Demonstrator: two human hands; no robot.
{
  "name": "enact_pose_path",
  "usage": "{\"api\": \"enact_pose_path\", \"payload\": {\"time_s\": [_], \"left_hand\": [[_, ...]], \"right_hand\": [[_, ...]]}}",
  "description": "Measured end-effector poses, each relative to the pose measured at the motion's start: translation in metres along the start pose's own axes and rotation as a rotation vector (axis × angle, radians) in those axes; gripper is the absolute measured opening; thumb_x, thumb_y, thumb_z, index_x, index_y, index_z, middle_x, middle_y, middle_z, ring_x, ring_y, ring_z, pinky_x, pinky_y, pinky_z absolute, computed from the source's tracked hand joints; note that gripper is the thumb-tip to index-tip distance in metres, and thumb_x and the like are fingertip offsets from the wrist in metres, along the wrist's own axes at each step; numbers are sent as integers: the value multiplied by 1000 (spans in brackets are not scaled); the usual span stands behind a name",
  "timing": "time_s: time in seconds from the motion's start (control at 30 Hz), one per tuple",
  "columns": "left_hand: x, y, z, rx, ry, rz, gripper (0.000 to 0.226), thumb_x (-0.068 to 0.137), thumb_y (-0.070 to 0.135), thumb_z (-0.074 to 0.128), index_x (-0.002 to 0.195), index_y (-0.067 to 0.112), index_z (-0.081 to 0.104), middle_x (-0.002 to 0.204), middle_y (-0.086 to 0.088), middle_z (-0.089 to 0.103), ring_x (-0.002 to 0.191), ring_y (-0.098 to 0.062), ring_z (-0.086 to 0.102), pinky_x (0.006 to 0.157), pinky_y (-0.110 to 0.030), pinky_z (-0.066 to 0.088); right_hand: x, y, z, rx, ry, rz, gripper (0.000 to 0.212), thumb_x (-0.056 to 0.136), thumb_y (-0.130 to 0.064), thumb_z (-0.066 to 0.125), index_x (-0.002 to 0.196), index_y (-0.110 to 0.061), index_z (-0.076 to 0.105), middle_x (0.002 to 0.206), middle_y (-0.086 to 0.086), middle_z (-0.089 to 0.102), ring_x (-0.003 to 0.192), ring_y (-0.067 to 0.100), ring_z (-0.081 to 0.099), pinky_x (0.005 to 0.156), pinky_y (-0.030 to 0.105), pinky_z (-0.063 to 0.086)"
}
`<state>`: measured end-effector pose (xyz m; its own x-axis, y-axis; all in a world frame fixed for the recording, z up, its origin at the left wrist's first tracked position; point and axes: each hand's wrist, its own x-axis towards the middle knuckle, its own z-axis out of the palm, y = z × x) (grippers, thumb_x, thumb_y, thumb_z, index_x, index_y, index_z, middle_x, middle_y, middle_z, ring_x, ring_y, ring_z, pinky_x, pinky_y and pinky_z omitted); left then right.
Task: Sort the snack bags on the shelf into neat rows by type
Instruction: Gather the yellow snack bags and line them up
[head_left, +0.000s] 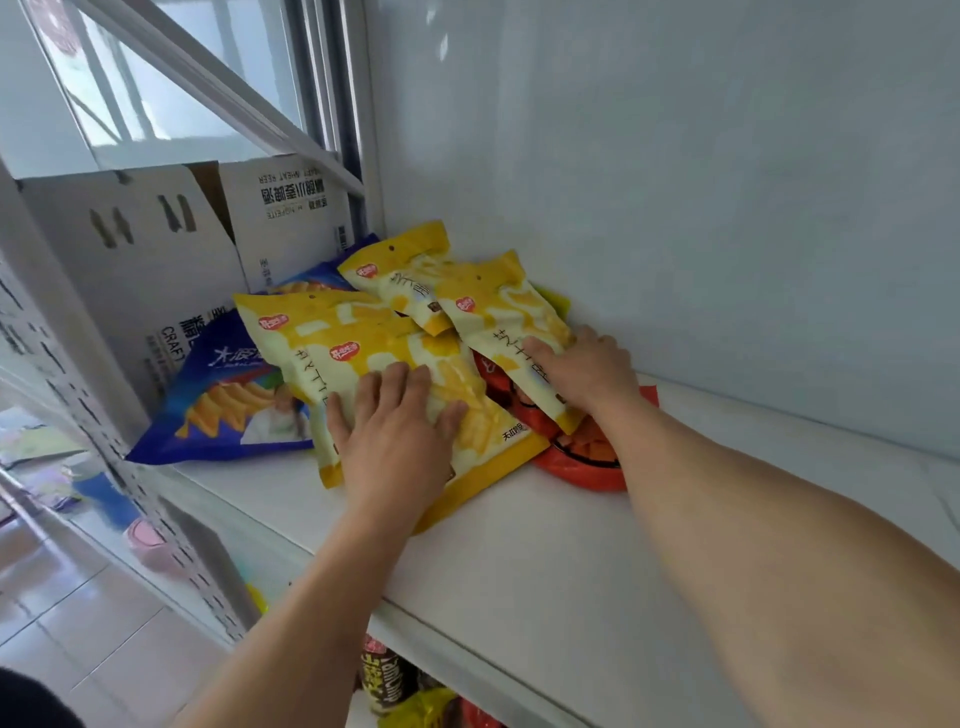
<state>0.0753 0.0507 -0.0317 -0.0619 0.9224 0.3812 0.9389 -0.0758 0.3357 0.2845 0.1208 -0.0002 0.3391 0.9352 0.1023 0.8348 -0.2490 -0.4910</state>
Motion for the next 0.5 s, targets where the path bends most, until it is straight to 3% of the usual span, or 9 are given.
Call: {"api": "enact_pose_path", "payload": {"time_s": [0.13, 0.27, 0.4, 0.5], "left_hand": [[7, -8, -9, -47, -105, 42, 51, 103, 52, 33, 151, 36, 33, 162, 10, 23, 152, -20, 7, 119, -60, -3], [11, -10, -19, -110, -194, 24, 50, 102, 46, 41, 151, 39, 33, 166, 9, 14, 153, -28, -6, 120, -60, -3], [2, -16, -21, -116, -35, -69, 85, 90, 65, 51, 157, 23, 19, 166, -7, 1, 152, -34, -6, 121, -52, 3], [-5, -22, -23, -72, 13, -126, 109, 81, 79, 48, 157, 11, 10, 166, -14, 4, 151, -36, 5, 121, -48, 12]], "right_hand": [[-5, -5, 0, 75, -46, 68, 99, 81, -84, 40, 147, -11, 38, 145, 19, 43, 135, 39, 40, 109, 46, 36], [-14, -7, 4, 50, -91, 124, 105, 68, -94, 38, 139, -18, 51, 139, 15, 51, 129, 38, 45, 107, 49, 39], [-30, -7, 5, 226, -66, 162, 105, 64, -90, 53, 132, -10, 46, 130, 9, 59, 120, 32, 56, 101, 50, 44], [-41, -6, 7, 256, 14, 169, 97, 71, -84, 56, 130, -9, 41, 128, 10, 61, 117, 33, 59, 98, 50, 46]]}}
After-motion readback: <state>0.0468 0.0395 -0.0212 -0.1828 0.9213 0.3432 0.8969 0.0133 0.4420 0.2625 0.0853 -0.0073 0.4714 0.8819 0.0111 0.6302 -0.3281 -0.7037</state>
